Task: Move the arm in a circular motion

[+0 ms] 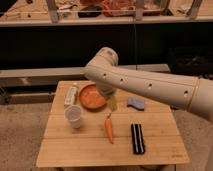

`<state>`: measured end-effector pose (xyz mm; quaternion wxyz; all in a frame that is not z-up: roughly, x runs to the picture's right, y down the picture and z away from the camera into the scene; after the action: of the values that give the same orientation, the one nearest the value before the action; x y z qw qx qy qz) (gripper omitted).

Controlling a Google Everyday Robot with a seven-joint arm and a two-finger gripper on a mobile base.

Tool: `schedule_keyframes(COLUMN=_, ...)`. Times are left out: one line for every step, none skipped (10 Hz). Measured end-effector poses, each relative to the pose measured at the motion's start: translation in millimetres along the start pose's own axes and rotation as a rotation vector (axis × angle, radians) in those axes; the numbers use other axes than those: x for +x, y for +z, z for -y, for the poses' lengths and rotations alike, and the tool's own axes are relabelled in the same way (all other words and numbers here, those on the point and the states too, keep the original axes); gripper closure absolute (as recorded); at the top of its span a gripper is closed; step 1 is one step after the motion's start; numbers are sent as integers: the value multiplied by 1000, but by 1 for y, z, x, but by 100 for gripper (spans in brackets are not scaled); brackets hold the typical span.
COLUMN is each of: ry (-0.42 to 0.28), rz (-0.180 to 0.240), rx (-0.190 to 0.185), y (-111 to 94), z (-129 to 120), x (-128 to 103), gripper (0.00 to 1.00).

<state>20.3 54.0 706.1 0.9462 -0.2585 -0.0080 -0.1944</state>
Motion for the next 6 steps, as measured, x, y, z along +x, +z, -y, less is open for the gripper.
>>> schedule_keyframes(ry=12, rz=12, rx=-3, y=3, z=3, x=4, gripper=20)
schedule_keyframes(ry=25, rz=22, rx=-5, y=6, z=9, x=11, gripper=20)
schedule_keyframes(ry=38, rz=32, rx=-6, y=10, z=17, x=18, gripper=20)
schedule_keyframes(ry=45, rz=40, rx=-5, y=13, z=23, x=25, gripper=20)
schedule_keyframes(ry=71, rz=56, rx=-13, y=16, z=23, x=37, gripper=20)
schedule_keyframes(ry=108, rz=72, rx=-21, y=18, z=23, x=47, gripper=20)
